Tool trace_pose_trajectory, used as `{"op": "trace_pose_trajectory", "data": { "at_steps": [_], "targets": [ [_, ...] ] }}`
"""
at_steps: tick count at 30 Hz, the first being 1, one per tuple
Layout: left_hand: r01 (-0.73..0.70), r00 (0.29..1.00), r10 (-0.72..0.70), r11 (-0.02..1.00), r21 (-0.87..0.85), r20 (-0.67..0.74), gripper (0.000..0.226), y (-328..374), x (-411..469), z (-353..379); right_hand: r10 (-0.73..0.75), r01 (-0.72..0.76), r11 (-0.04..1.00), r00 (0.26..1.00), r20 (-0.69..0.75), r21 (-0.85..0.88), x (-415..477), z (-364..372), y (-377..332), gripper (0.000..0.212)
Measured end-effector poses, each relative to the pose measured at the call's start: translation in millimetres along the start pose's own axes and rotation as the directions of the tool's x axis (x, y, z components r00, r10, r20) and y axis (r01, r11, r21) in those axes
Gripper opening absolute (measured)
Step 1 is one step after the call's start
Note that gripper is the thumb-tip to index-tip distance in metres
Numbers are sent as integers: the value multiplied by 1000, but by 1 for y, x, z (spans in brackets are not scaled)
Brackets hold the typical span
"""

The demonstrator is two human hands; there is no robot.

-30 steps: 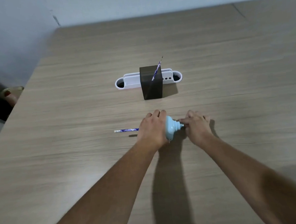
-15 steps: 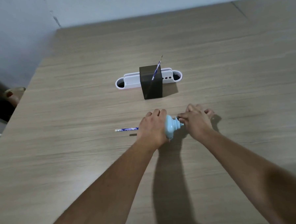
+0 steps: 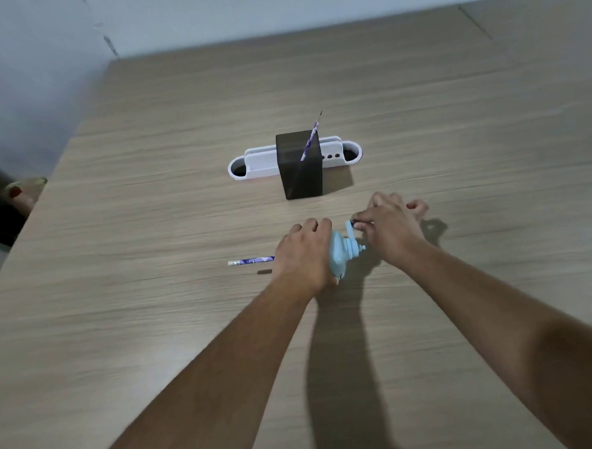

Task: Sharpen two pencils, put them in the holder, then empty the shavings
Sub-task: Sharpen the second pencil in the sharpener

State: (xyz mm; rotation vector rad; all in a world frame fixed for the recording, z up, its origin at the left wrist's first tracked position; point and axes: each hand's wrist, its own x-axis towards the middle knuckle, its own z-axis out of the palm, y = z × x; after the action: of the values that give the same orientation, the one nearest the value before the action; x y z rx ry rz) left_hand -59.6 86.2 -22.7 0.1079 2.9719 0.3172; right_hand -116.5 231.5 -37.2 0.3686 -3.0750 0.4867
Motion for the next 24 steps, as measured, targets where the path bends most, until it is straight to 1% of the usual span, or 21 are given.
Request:
{"op": "trace_pose_trajectory", "data": {
  "at_steps": [2,3,5,6,8,10,11,13,15,17,19,20,21,22,24],
  "targets": [
    [-4,1000,4,1000,6,-1,74,1,0,0,31,-30,999,999,42,-27,-14,16,4,21],
    [-5,1000,5,1000,6,1,74,1,0,1,18,-15,999,998,63,-45,-27,22,6,19],
    [8,1000,-8,1000,9,3,74,2,1,1,-57,63,997,993,102,-50,-56,23,8,13],
    [17,1000,-17,1000,9,1,74,2,2,2,-105,110,993,990,98,-41,-68,19,8,10],
    [23,1000,-23,1000,2,3,75,2,1,2,-185,185,982,983,0,-30,-81,0,9,9],
    [3,1000,-3,1000,-5,9,75,1,2,2,-231,224,972,966,-118,-69,-68,-23,8,9],
    [-1,1000,1,1000,-13,10,74,0,2,1,-236,225,970,961,-145,-87,-55,-32,4,11],
    [13,1000,-13,1000,-26,15,73,0,2,0,-195,185,979,970,-146,-84,-24,-38,-3,13],
    [25,1000,-24,999,-21,12,73,1,3,-1,-135,130,989,988,-74,-72,0,-25,-3,17],
    [21,1000,-21,1000,-15,6,73,2,3,0,-60,64,994,997,48,-93,4,-6,2,20],
    [12,1000,-12,1000,-8,-1,73,2,3,1,-4,20,991,993,121,-129,-14,15,6,20],
    [12,1000,-12,1000,-2,-4,74,2,3,1,-1,21,990,990,142,-139,-29,23,7,18],
    [17,1000,-17,1000,2,-5,75,2,3,1,-28,46,990,990,138,-133,-45,28,8,13],
    [22,1000,-22,1000,3,-2,76,3,3,1,-81,92,990,992,98,-109,-61,28,9,8],
    [32,999,-32,999,-3,14,78,3,3,0,-202,198,976,979,-38,-93,-81,13,11,8]
  ]
}}
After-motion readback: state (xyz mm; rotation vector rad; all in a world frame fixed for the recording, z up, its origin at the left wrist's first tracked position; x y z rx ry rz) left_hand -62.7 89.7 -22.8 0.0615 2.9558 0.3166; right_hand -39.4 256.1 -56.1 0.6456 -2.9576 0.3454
